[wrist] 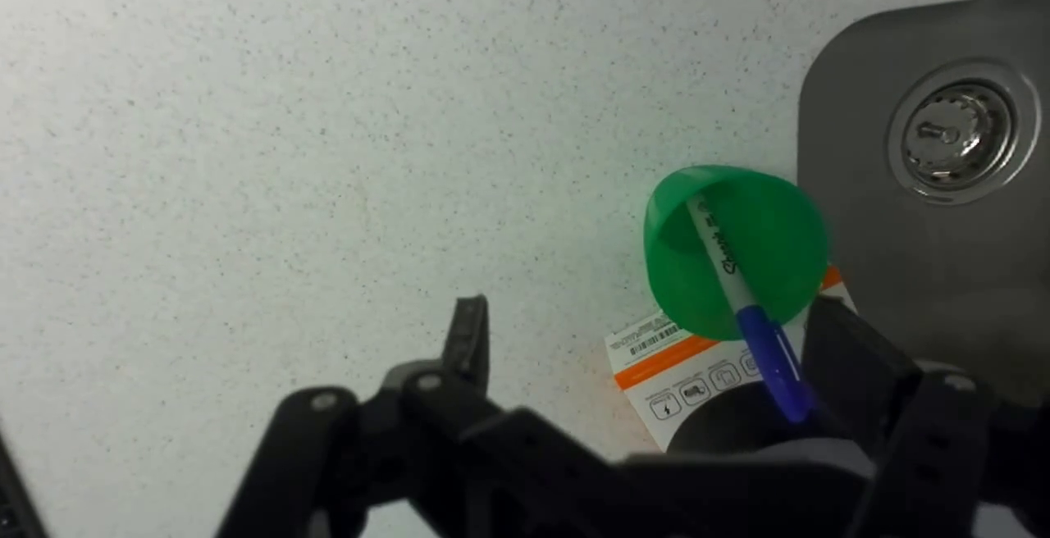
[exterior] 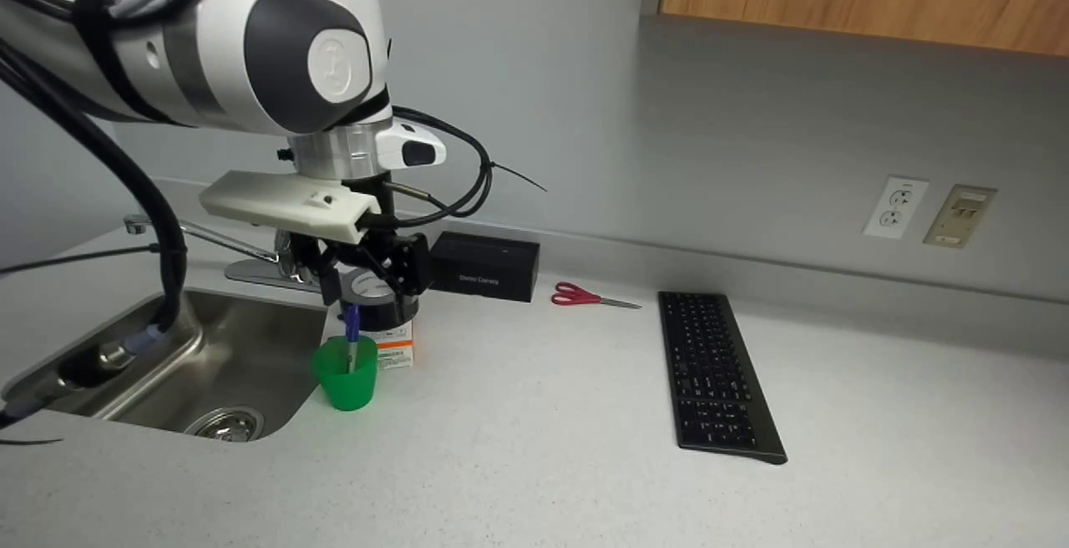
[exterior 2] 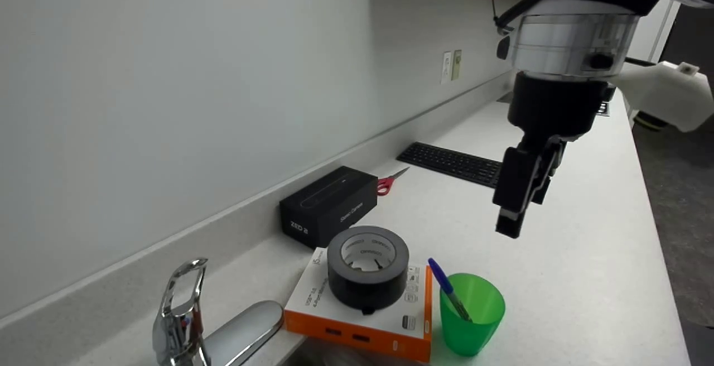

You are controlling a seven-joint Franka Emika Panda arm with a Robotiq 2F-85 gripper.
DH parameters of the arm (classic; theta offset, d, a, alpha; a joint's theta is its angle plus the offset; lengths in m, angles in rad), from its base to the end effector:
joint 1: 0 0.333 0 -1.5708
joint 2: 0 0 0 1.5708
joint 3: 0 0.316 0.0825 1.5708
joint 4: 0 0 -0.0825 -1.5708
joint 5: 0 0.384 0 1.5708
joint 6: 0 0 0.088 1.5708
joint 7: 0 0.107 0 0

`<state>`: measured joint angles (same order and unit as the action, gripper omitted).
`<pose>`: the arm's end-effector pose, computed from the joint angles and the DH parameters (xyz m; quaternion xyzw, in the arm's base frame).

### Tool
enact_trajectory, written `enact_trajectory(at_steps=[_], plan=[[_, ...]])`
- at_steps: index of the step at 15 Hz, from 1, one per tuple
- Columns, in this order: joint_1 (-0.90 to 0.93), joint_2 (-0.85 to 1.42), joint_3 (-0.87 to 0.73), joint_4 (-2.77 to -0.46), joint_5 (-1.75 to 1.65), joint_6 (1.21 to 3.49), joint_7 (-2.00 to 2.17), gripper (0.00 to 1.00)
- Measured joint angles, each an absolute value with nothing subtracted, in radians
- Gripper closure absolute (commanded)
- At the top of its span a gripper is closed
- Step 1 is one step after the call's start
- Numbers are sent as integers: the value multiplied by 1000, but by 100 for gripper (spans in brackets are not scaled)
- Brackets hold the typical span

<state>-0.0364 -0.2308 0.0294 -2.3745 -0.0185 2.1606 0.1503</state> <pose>0.4652 -0.0038 0.4151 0.9972 -0.0739 0.0092 0.0105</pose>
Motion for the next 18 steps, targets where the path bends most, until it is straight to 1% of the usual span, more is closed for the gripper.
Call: enact_trajectory(at_steps=[7,13,18], plan=[[-32,-197,34,-2370,-15,2181,161,0],[5,-82,76,-2354,-14,2291,241,0],[32,-45,98,-2348,-34,2385,312,0]])
